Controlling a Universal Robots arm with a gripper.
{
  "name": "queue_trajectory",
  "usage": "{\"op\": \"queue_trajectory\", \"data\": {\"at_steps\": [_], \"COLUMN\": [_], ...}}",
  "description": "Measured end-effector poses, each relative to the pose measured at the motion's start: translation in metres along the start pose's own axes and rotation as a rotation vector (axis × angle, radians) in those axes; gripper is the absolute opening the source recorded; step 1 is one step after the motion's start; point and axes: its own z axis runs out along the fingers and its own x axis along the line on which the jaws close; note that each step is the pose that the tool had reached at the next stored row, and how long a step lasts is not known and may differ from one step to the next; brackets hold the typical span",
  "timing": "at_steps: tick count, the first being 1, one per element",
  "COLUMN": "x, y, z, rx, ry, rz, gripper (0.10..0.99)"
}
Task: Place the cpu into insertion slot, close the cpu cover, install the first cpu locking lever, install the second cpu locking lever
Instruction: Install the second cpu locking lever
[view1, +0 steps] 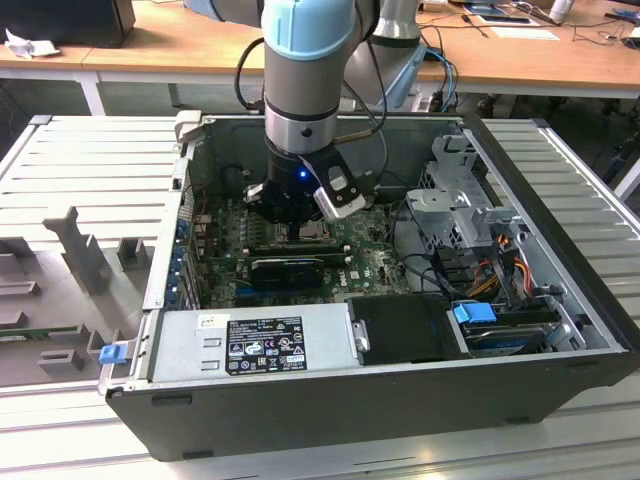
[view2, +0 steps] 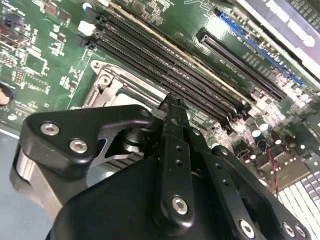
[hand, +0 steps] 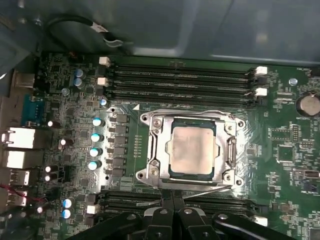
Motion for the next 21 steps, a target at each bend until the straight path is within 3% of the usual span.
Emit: {"op": "queue_trajectory", "data": {"at_steps": [3,4,6,8,11,12,13,16,21], "x": [0.0046,0.0075,0.0091,0.011,0.0121,0.0127,0.0134,0.0158,0.0213], "y": [-0.0007,-0.0025,-0.0059,-0.01,-0.0164,-0.0203,-0.0226,-0.0275,-0.0294], "z": [0.0061,0.0078,0.0082,0.0088,0.0087,0.0085,0.0084,0.0087,0.0156], "rx": [-0.004,-0.012,-0.05,-0.08,-0.109,-0.134,-0.146,-0.166,-0.182], "ry": [0.0004,0.0001,-0.0024,-0.0042,-0.006,-0.0076,-0.0083,-0.0099,-0.0108], "rz": [-0.005,-0.007,-0.008,-0.008,-0.008,-0.009,-0.009,-0.009,-0.009], "gripper": [0.106,0.106,0.106,0.106,0.106,0.106,0.106,0.106,0.106]}}
